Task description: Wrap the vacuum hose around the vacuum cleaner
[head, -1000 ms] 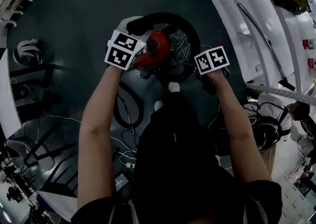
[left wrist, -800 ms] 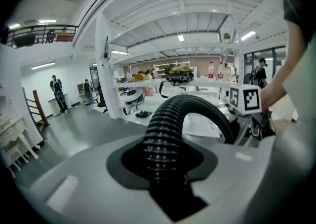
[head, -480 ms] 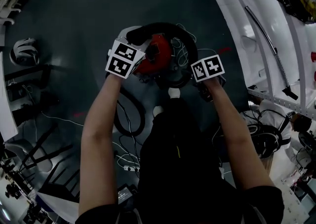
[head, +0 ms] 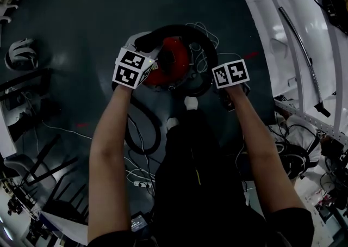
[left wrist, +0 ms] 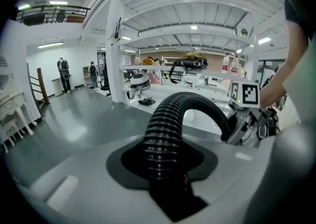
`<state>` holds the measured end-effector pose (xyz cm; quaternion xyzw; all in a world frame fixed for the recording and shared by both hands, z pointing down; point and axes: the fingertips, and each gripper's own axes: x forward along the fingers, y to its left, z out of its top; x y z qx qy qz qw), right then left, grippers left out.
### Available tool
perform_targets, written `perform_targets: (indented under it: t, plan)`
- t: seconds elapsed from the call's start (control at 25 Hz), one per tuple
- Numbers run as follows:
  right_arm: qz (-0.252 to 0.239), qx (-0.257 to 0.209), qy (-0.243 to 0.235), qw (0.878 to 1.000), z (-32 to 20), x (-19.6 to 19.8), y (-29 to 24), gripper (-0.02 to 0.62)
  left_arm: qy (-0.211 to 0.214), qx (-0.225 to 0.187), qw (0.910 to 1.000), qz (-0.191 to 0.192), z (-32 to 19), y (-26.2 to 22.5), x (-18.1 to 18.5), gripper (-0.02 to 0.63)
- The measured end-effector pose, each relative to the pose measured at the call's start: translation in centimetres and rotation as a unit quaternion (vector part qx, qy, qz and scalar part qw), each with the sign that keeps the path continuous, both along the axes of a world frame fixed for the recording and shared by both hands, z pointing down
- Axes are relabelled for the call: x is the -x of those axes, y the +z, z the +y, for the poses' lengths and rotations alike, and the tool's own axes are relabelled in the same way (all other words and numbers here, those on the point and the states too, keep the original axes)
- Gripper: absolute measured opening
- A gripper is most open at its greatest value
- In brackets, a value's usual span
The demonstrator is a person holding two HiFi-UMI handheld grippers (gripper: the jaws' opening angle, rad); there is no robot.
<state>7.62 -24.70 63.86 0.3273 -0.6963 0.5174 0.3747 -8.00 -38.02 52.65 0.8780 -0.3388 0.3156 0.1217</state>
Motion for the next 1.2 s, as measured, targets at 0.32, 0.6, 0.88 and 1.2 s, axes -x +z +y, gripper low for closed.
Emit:
perform_targets:
  t: [0.32, 0.6, 0.88, 1.2]
  plan:
    - [0.015, -0.003, 0.023, 1.000, -2.7, -0.7, 4.1, 0.181, -0.016, 0.020, 0.9990, -0.038, -2.1, 5.6, 1.1, 0.147]
    - [0.012, 0.032, 0.043, 0.998, -3.3, -0.2, 8.4, 0.181, -0.002, 0.054, 0.9960, -0.070, -3.9, 10.6, 1.5, 0.152]
    - [0.018, 0.057, 0.047, 0.997, -3.5, -0.5, 11.9, 0.181, 0.027, 0.063, 0.9913, -0.113, -5.8, 14.2, 0.8, 0.161]
    - [0.035, 0.079, 0.028, 0.996, -3.2, -1.1, 14.6, 0.176, 0.089, 0.066, 0.9834, -0.144, -8.0, 16.7, -1.4, 0.167]
